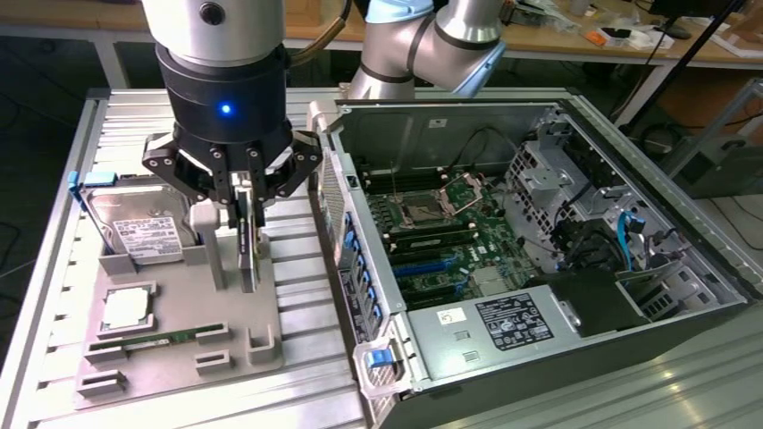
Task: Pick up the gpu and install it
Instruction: 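Pick up the gpu and move the gpu toward the slot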
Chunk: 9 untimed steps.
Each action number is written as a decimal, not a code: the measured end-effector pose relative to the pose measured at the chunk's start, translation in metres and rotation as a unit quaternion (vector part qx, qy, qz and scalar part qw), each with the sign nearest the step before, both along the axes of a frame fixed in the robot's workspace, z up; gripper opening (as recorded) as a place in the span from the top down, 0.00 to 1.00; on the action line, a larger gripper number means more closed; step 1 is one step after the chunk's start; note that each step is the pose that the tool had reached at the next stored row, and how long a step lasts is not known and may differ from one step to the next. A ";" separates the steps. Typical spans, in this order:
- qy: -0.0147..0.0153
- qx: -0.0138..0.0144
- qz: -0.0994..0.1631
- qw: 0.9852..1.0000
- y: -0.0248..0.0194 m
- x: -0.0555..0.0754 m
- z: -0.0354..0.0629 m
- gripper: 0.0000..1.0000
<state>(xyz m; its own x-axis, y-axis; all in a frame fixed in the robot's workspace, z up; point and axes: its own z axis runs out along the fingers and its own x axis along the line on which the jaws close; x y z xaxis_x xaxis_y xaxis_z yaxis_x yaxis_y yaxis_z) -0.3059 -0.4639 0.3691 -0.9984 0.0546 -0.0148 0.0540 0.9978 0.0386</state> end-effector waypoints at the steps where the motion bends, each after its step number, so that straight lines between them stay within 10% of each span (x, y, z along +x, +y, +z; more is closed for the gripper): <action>1: 0.000 0.000 0.000 1.000 0.0000 0.000 0.0003 0.73; 9: 0.000 0.000 0.000 1.000 0.0000 0.000 0.0031 0.73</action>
